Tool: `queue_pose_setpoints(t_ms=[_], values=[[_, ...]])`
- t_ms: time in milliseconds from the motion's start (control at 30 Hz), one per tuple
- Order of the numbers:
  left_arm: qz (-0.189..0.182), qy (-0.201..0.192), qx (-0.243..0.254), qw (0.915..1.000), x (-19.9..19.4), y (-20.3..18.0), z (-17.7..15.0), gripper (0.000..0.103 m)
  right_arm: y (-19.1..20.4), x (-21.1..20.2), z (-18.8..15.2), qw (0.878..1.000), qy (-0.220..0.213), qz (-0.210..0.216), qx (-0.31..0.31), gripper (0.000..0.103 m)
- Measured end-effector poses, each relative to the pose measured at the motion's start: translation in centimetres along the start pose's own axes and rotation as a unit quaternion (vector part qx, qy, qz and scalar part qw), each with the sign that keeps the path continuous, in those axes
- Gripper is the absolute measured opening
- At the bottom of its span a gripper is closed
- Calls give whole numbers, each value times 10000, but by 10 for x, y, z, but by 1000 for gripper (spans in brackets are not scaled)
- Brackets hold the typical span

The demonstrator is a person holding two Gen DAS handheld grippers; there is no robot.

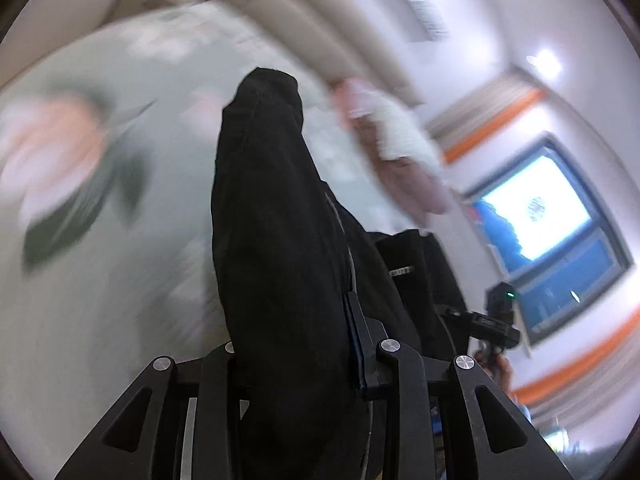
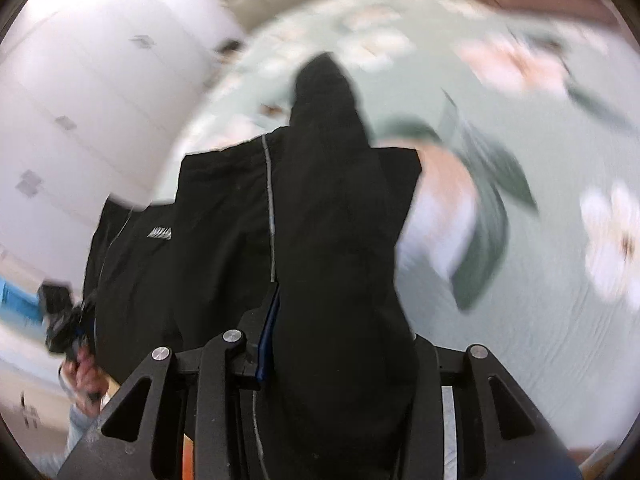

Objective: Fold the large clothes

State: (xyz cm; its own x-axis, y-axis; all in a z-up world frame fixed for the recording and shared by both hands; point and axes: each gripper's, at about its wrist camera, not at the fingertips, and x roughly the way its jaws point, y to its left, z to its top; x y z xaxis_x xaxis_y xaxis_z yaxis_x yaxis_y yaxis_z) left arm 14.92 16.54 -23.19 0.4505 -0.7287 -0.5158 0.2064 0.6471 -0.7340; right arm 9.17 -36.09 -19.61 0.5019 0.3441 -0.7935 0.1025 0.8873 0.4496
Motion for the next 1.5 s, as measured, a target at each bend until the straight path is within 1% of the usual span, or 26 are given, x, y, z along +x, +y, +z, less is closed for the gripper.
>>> queue_pose_setpoints(t_ms=[33,67,100,133,167,200,300,367,433,467,500,533,567,600,667,733,767,833,867,933,1000,1067,1167,1300,1400,1500], values=[[303,66,-312,9990,6,25,-8,33,-17,13,-6,9993,59,-319,206,47],[339,119,-656,9972,9,47,-13,33,-30,19,-10,9987,67,-328,388,49],[62,130,-1258,9920,7,78,-19,38,-55,22,-16,9963,38,11,857,50],[-223,39,-1638,9862,1,95,-21,40,-70,20,-21,9921,-20,248,1229,50],[-309,-75,-1849,9823,-7,105,-22,40,-81,15,-25,9884,-71,368,1471,55],[-136,-228,-1832,9827,-21,108,-20,40,-86,8,-25,9871,-124,370,1554,62],[540,-639,-1241,9887,-60,87,-6,39,-85,-26,-33,9902,-408,-134,1328,64],[743,-727,-884,9906,-74,64,3,39,-62,-56,-33,9906,-760,-722,877,64],[1049,-760,-369,9909,-84,31,4,39,-27,-77,-29,9876,-1120,-1079,238,64],[1301,-722,-78,9888,-83,13,5,39,-5,-90,-44,9848,-1297,-1145,-136,67],[1654,-698,264,9834,-77,-5,6,40,17,-94,-47,9804,-1473,-1236,-442,72],[1964,-719,574,9762,-70,-23,3,42,34,-92,-63,9757,-1578,-1362,-672,73],[2075,-722,751,9727,-62,-32,-4,45,48,-81,-65,9736,-1552,-1463,-814,74],[2057,-676,838,9727,-50,-40,-8,49,59,-66,-66,9744,-1411,-1513,-878,74],[2007,-310,772,9761,-15,-38,-16,49,69,-12,-55,9788,-980,-1599,-822,73],[2485,255,595,9665,26,-24,-23,49,56,38,-62,9792,-326,-1917,-578,73],[2565,347,540,9644,35,-19,-27,49,56,49,-64,9760,-308,-2073,-586,74],[2608,195,407,9643,33,-17,-26,50,61,47,-64,9707,-498,-2270,-607,75],[2657,229,301,9633,30,-17,-24,50,61,50,-61,9694,-444,-2355,-524,75],[2933,260,303,9552,23,-25,-23,50,64,47,-59,9668,-260,-2512,-384,75],[3204,73,588,9454,12,-47,-25,50,74,35,-57,9653,-294,-2572,-335,75],[3173,-81,835,9446,-1,-69,-29,50,85,21,-57,9661,-463,-2515,-364,75],[3115,-348,1166,9424,-19,-114,-32,50,123,-17,-45,9702,-847,-2206,-542,76],[2928,-714,1658,9390,-35,-171,-32,50,168,-59,-43,9575,-1401,-2350,-916,83],[2930,-1025,1986,9296,-42,-211,-36,50,203,-89,-46,9470,-1808,-2433,-1064,88],[3029,-1263,2212,9184,-47,-248,-37,53,221,-116,-50,9415,-2143,-2381,-1043,90]])
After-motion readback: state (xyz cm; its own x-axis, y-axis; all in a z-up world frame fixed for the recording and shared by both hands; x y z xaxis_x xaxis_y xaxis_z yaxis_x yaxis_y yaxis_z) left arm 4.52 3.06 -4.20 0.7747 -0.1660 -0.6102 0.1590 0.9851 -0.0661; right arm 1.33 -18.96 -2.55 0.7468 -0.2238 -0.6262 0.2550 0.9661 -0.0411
